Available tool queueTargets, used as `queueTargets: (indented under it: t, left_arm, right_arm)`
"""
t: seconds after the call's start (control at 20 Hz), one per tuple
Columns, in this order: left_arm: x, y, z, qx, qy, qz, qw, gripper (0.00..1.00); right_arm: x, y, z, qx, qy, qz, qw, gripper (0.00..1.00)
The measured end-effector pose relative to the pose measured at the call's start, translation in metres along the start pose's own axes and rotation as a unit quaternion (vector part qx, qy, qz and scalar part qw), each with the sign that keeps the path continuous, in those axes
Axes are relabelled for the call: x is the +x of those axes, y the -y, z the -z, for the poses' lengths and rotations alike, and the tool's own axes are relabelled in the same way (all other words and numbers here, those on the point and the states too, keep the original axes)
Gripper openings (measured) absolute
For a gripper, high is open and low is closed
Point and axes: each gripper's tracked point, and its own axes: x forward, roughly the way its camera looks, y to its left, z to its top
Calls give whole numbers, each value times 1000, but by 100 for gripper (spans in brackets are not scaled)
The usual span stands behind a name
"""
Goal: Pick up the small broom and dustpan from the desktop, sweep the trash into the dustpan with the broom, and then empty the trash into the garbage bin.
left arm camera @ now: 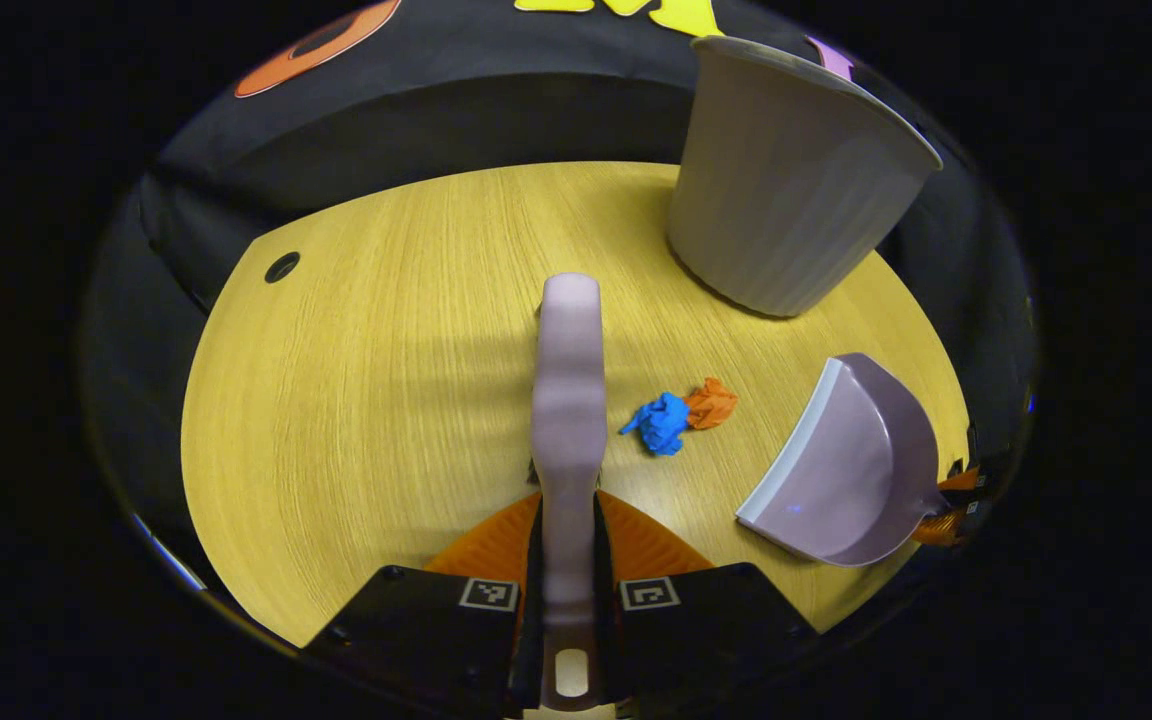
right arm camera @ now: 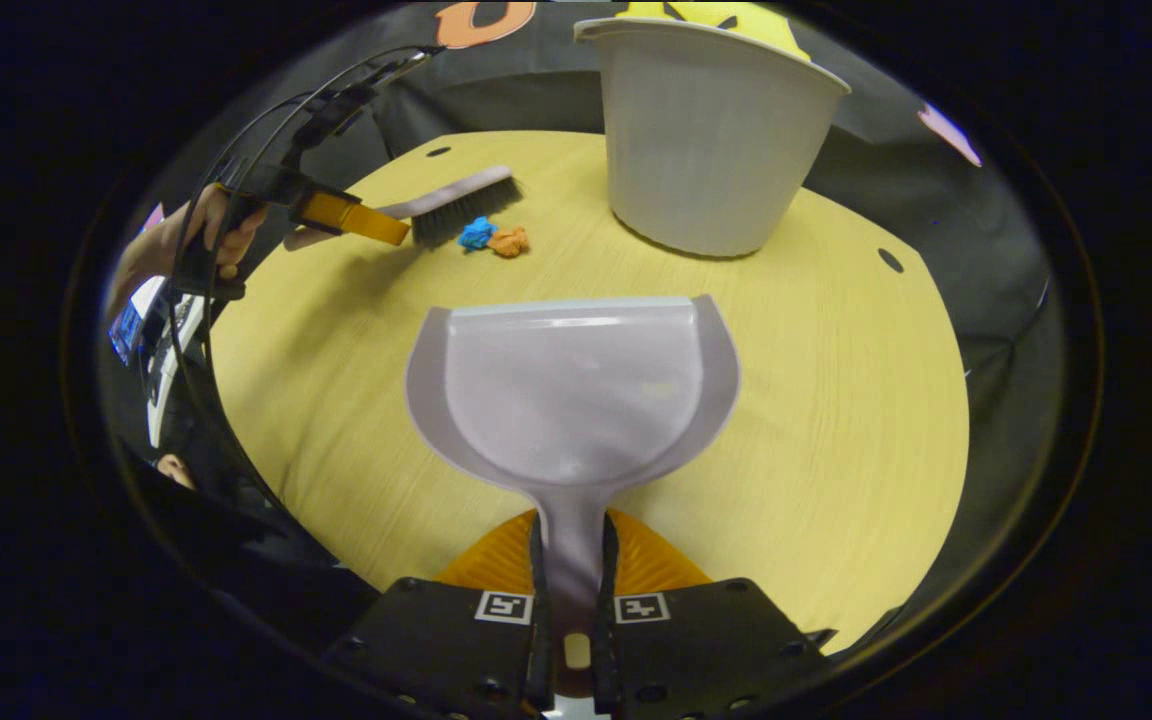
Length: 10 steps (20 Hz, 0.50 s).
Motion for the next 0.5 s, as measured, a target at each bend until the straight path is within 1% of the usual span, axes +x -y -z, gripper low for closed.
queueTargets:
  t: [0.15, 0.25, 0.4, 0.45, 0.5]
  left_arm:
    - [3, 25, -2, 15, -6, 25, 1000, 23]
    - [5, 37, -1, 34, -10, 40, 999, 23]
    - [4, 54, 2, 81, -14, 61, 995, 23]
    - [4, 63, 6, 102, -16, 75, 992, 23]
    - [3, 70, 7, 112, -18, 85, 990, 23]
  right_arm:
    - [-4, -5, -2, -3, -2, -3, 1000, 14]
    - [-6, -5, -3, -5, -4, -3, 1000, 14]
    - [0, -3, 3, -6, -6, -3, 1000, 14]
    - [1, -4, 3, -7, -7, -2, 1000, 15]
    - [1, -4, 2, -7, -8, -2, 1000, 15]
